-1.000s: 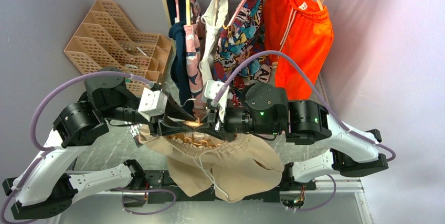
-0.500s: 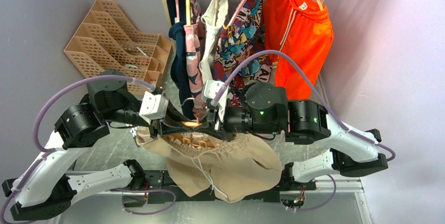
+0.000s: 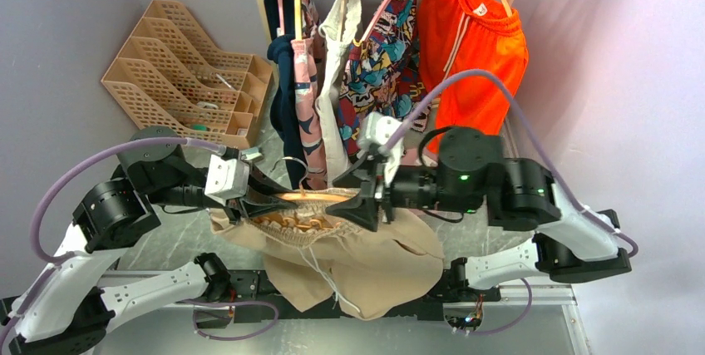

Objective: Place the shorts on the hanger
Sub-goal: Adjust the hanger.

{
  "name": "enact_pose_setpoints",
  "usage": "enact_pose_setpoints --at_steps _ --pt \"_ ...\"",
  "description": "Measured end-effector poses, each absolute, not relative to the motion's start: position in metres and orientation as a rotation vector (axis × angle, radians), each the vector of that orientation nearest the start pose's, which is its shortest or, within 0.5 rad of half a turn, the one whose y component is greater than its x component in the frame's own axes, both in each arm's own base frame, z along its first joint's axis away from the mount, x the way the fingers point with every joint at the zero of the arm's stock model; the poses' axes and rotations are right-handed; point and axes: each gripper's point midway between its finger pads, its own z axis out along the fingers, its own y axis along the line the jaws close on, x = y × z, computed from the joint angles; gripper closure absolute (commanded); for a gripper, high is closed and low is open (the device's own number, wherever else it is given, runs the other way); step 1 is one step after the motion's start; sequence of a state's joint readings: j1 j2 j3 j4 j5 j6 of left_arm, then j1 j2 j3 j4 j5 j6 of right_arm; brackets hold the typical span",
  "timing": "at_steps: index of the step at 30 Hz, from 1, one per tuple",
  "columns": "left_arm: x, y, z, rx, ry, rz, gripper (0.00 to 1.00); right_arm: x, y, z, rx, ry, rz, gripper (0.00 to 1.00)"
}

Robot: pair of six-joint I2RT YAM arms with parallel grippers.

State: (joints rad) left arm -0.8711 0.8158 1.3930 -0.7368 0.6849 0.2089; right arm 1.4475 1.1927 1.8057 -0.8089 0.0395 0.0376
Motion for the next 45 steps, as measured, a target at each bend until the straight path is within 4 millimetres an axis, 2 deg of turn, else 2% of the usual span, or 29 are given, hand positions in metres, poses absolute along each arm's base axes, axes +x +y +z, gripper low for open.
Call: enact_pose_setpoints --at_steps 4,8,12,17,28,33,37,42,45 --pt "0.060 -0.234 0.413 1.347 1.227 -1.071 0.93 0.044 0.301 0.481 -1.144 1.445 1.049 0.52" --pt "0.062 -0.236 0.405 1.354 1.249 -1.079 0.93 0.042 0.296 0.491 -1.133 1.449 1.069 0.52" --pt "0.063 -0.239 0.404 1.361 1.253 -1.086 0.93 0.042 0.308 0.484 -1.158 1.491 1.059 0.52" --pt "0.063 -0.240 0.405 1.360 1.247 -1.086 0.93 0.048 0.325 0.457 -1.188 1.601 0.990 0.50" --pt "0.059 -0.237 0.409 1.351 1.185 -1.081 0.93 0.045 0.327 0.442 -1.171 1.650 1.044 0.50" --pt "0.057 -0.236 0.408 1.356 1.175 -1.088 0.93 0.063 0.339 0.432 -1.133 1.670 1.072 0.52" --pt "0.061 -0.237 0.407 1.346 1.182 -1.076 0.93 0.069 0.343 0.431 -1.118 1.665 1.139 0.54" --pt "0.061 -0.237 0.408 1.346 1.174 -1.073 0.93 0.068 0.352 0.436 -1.109 1.624 1.232 0.60" --pt "0.061 -0.238 0.408 1.350 1.171 -1.073 0.93 0.065 0.359 0.433 -1.109 1.605 1.281 0.68"
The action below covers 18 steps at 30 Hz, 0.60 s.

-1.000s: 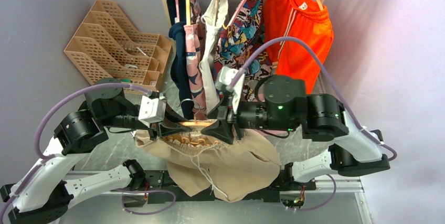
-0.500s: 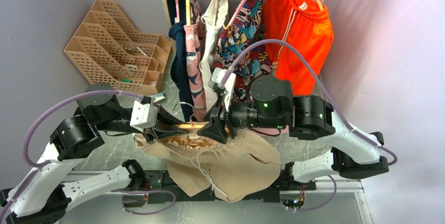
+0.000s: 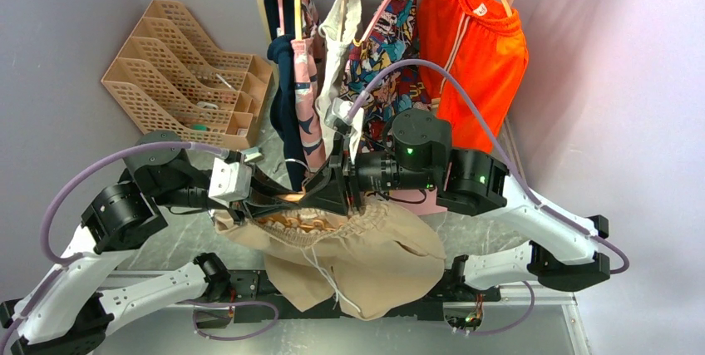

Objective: Place the shorts on the hanger
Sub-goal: Adjust the hanger.

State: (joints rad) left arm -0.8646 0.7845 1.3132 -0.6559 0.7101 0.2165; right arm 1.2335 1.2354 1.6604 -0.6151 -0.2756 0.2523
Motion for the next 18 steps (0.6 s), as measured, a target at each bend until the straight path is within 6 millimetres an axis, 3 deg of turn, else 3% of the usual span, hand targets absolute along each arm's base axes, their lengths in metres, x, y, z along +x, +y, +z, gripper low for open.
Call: enact_pose_setpoints --at_steps 7,10,12,16,17,18 --pt "0.0626 -0.2397 0.4052 1.358 1.181 -1.075 0.93 0.0605 0.3628 0.4367 -1.102 1.574 1.334 0.76" --pt "0.0635 -0.2406 0.4048 1.358 1.183 -1.075 0.93 0.0606 0.3637 0.4371 -1.099 1.567 1.338 0.96" --pt "0.0634 -0.2407 0.4050 1.358 1.182 -1.075 0.93 0.0611 0.3631 0.4366 -1.095 1.569 1.338 1.00" --pt "0.0635 -0.2405 0.4050 1.357 1.184 -1.075 0.93 0.0610 0.3630 0.4358 -1.092 1.566 1.341 1.00" --pt "0.0636 -0.2406 0.4049 1.357 1.185 -1.075 0.93 0.0608 0.3628 0.4355 -1.092 1.565 1.341 0.97" --pt "0.0636 -0.2406 0.4049 1.357 1.185 -1.075 0.93 0.0609 0.3624 0.4353 -1.090 1.563 1.341 0.86"
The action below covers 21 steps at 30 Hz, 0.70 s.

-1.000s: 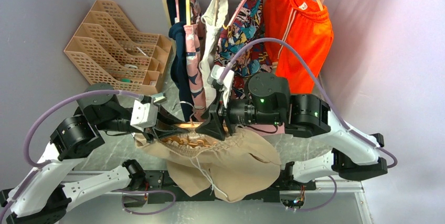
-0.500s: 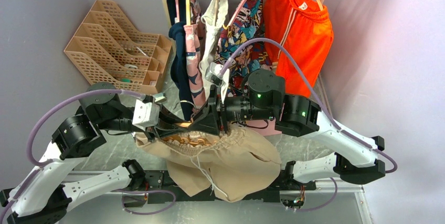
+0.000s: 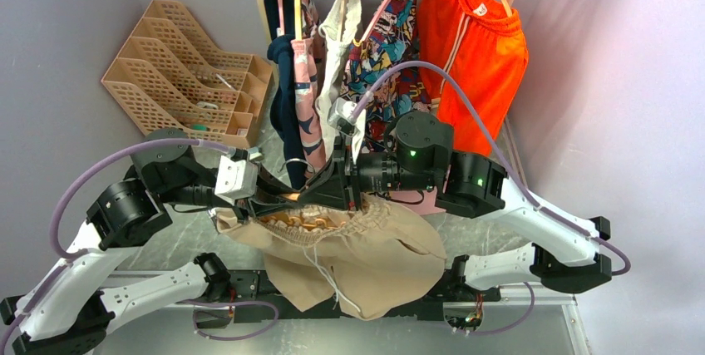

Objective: Place the shorts on the hanger
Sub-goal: Adjust the hanger.

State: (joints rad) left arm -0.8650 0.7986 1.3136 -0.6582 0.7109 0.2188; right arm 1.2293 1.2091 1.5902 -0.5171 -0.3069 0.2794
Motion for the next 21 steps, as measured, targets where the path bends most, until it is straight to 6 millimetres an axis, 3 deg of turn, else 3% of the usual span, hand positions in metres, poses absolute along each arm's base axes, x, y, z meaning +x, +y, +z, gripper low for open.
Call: enact_pose_setpoints --at_steps 2,3,16,18,21 --pt "0.0636 -0.2407 0.4047 1.357 1.186 -1.076 0.93 0.0604 0.3615 0.4346 -1.092 1.560 1.342 0.70" --pt "0.0640 -0.2410 0.4045 1.357 1.188 -1.076 0.93 0.0601 0.3612 0.4348 -1.094 1.557 1.342 0.66" --pt "0.0643 -0.2413 0.4048 1.356 1.186 -1.075 0.93 0.0596 0.3594 0.4326 -1.121 1.550 1.323 0.60" --pt "0.0643 -0.2413 0.4046 1.356 1.187 -1.075 0.93 0.0601 0.3595 0.4319 -1.127 1.555 1.315 0.66" --pt "0.0642 -0.2411 0.4049 1.356 1.185 -1.075 0.93 0.0629 0.3600 0.4313 -1.135 1.556 1.291 0.91"
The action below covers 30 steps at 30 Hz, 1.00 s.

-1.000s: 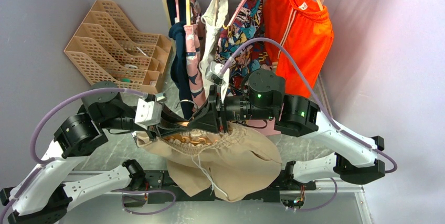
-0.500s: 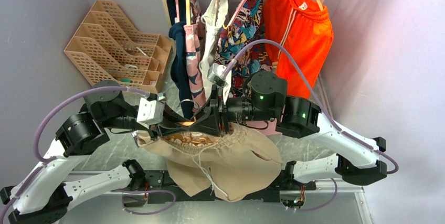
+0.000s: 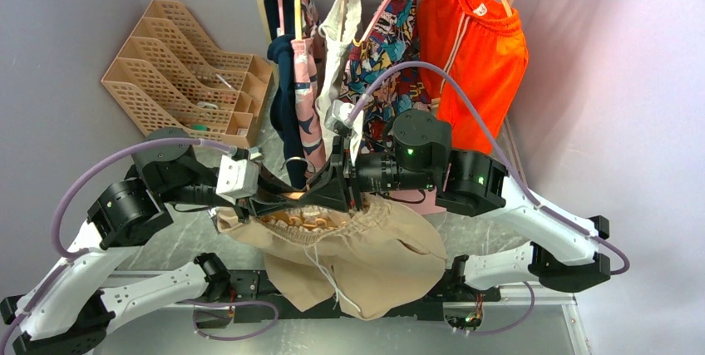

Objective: Place the shorts on the hanger
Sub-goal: Adjust the hanger.

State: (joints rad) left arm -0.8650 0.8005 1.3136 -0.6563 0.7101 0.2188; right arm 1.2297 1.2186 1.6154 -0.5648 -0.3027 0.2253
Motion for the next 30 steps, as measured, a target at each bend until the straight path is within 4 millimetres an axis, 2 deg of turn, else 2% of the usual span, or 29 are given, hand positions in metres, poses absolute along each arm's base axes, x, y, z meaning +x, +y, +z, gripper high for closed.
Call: enact_pose_setpoints --at_steps 2,7,8,12,15,16,17,19,22,27,30 --pt "0.065 -0.241 0.405 1.355 1.186 -1.071 0.93 0.063 0.361 0.431 -1.143 1.558 1.283 0.99" --pt "0.065 -0.241 0.406 1.352 1.183 -1.067 0.93 0.064 0.360 0.431 -1.156 1.557 1.269 1.00" --pt "0.065 -0.240 0.406 1.351 1.184 -1.067 0.89 0.064 0.360 0.432 -1.157 1.555 1.268 1.00" --pt "0.066 -0.240 0.406 1.340 1.180 -1.057 0.48 0.065 0.361 0.432 -1.152 1.551 1.265 1.00" --pt "0.068 -0.238 0.412 1.316 1.154 -1.042 0.31 0.071 0.356 0.421 -1.127 1.579 1.227 1.00" --pt "0.069 -0.237 0.414 1.302 1.146 -1.032 0.05 0.072 0.353 0.418 -1.120 1.588 1.215 1.00" --pt "0.071 -0.236 0.416 1.282 1.141 -1.018 0.01 0.074 0.350 0.414 -1.107 1.600 1.197 1.00" --pt "0.074 -0.230 0.423 1.232 1.129 -0.989 0.02 0.077 0.343 0.413 -1.087 1.609 1.173 1.00" --pt "0.076 -0.218 0.438 1.153 1.093 -0.943 0.02 0.079 0.332 0.421 -1.054 1.600 1.151 1.00" --pt "0.073 -0.200 0.461 1.059 1.031 -0.899 0.02 0.083 0.313 0.445 -1.005 1.583 1.112 1.00" --pt "0.071 -0.195 0.464 1.035 1.021 -0.899 0.02 0.084 0.302 0.459 -0.986 1.572 1.086 1.00"
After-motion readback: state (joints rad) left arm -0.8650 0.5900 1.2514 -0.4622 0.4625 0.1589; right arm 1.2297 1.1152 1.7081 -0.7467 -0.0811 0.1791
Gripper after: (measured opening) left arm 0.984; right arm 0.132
